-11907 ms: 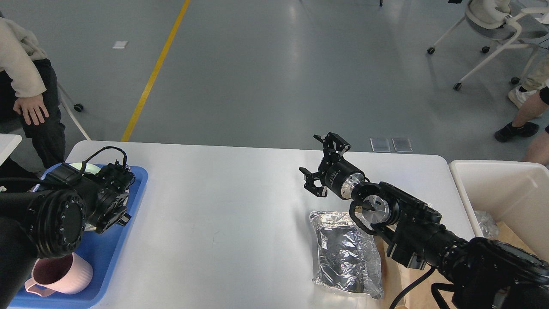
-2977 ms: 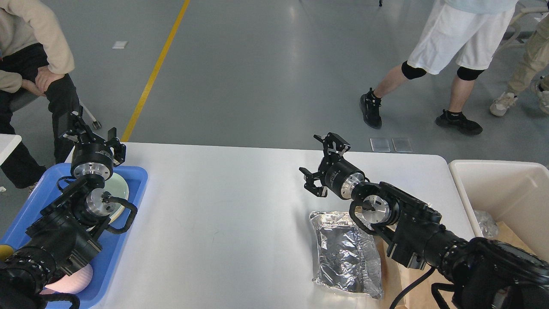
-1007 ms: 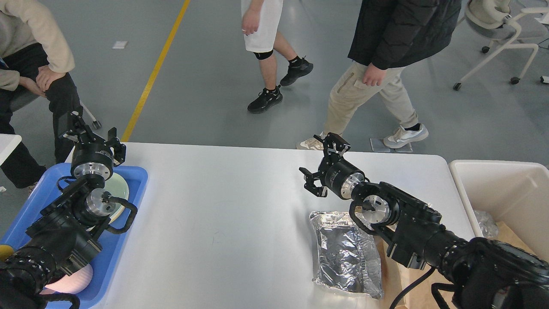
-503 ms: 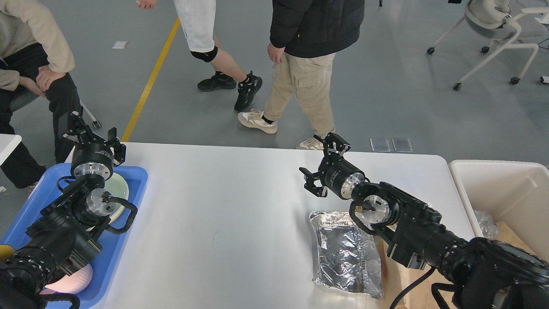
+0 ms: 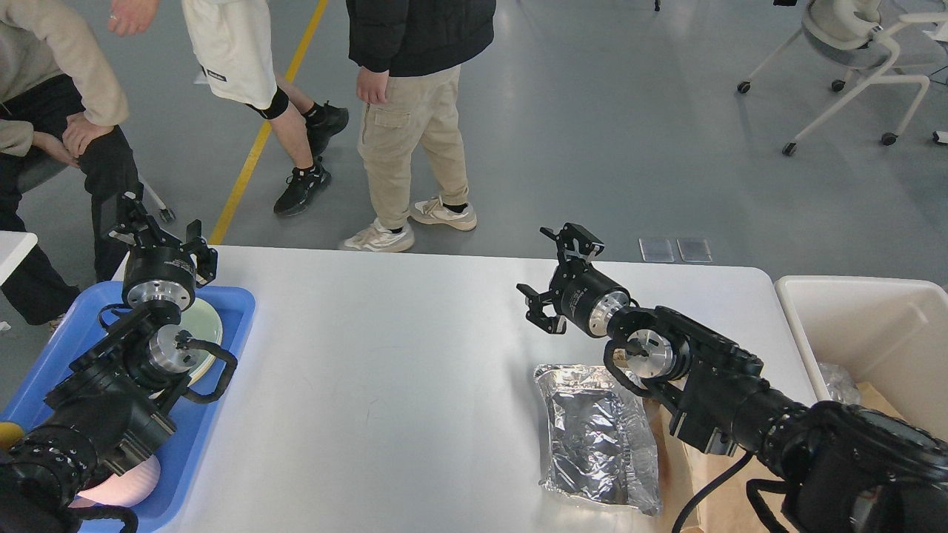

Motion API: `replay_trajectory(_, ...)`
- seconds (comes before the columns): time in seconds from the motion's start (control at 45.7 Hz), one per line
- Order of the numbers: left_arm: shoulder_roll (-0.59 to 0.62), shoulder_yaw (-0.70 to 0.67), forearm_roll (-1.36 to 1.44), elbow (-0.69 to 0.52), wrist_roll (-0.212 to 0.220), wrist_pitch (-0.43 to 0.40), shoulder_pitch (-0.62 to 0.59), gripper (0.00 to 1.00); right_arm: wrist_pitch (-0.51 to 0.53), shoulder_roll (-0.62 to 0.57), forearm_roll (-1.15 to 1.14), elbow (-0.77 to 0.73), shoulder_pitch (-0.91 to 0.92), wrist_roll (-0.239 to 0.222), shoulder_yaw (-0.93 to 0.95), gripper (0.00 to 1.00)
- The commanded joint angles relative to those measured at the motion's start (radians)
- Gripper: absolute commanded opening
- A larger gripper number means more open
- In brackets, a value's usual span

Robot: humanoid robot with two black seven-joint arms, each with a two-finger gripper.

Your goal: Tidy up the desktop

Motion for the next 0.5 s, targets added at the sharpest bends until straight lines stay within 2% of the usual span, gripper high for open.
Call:
replay_trajectory(0.0,0.0,0.0,0.0,0.0,0.0,0.0,0.0,0.96,0.001,-0.02,0.0,-0.003,0.078,-0.001,-0.001,1.0)
replay_trajectory(0.175,0.0,0.0,0.0,0.0,0.0,0.0,0.0,0.96,0.001,-0.142,0.002,-0.004,0.211,-0.001,-0.002,1.0)
replay_trajectory(0.394,0.0,0.0,0.0,0.0,0.0,0.0,0.0,0.96,0.001,-0.164,0.018,-0.012,0.312,-0.001,-0.111,1.0)
replay_trajectory(0.482,0.0,0.0,0.0,0.0,0.0,0.0,0.0,0.96,0.001,-0.208,0.021,-0.012,0.352,-0.003,-0.165,1.0)
